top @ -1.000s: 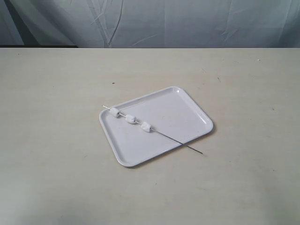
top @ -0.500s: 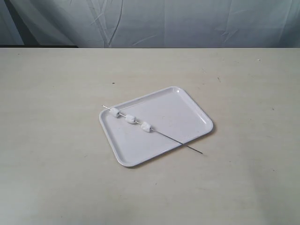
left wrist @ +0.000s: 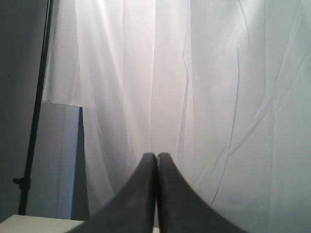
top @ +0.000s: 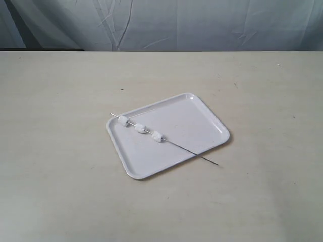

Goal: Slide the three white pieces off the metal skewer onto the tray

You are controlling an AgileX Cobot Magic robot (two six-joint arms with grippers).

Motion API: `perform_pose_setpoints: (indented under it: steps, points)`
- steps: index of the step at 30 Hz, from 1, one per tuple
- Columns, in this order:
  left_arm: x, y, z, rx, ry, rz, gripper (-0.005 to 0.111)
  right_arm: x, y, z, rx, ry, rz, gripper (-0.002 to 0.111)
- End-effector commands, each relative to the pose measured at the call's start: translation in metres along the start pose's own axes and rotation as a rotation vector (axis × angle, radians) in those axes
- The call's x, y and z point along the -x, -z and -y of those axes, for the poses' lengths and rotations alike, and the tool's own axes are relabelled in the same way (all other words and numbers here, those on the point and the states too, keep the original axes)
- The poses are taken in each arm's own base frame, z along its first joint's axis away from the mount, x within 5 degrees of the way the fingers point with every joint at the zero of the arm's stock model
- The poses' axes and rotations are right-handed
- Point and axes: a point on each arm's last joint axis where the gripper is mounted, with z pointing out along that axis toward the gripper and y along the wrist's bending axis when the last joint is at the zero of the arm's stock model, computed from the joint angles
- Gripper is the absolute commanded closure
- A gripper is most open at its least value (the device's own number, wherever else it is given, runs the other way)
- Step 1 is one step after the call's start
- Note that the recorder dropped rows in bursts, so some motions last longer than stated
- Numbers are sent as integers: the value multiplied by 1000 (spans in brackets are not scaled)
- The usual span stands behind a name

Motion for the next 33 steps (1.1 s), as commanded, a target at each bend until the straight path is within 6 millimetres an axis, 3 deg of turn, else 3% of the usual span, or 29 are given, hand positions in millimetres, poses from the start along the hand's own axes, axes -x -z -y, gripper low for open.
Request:
perform_pose_setpoints:
  steps: [1, 3, 4, 7, 10, 14, 16, 18, 22, 25, 29, 33]
  points:
    - [15, 2, -1, -11, 276, 170, 107, 11, 1, 4, -24, -237, 128, 109]
    - [26, 4, -1, -57, 421, 287, 107, 16, 1, 4, -20, -271, 161, 109]
    - [33, 5, 2, -92, 414, 322, 107, 26, 1, 3, -10, -259, 167, 109]
    - [63, 0, 16, -188, 224, 294, 107, 65, -4, -2, 19, -185, 122, 109]
    - [92, -15, 30, -284, 18, 219, 107, 100, -22, -4, 21, -144, -35, 109]
    - [115, -47, 43, -384, -62, 89, 107, 138, -64, -10, 75, -57, -243, 109]
    - [116, -71, 49, -445, -124, -24, 107, 148, -90, -16, 124, 20, -360, 109]
    - [106, -97, 55, -514, -160, -166, 107, 147, -122, -25, 195, 107, -520, 109]
    - [71, -143, 59, -584, -147, -433, 107, 119, -173, -55, 411, 219, -841, 109]
    - [34, -169, 61, -636, -93, -589, 107, 80, -204, -78, 570, 289, -1041, 109]
    - [-23, -188, 62, -686, -25, -793, 102, 0, -232, -97, 724, 363, -1319, 104]
    - [-72, -194, 62, -724, 51, -964, 96, -72, -242, -104, 851, 446, -1482, 82]
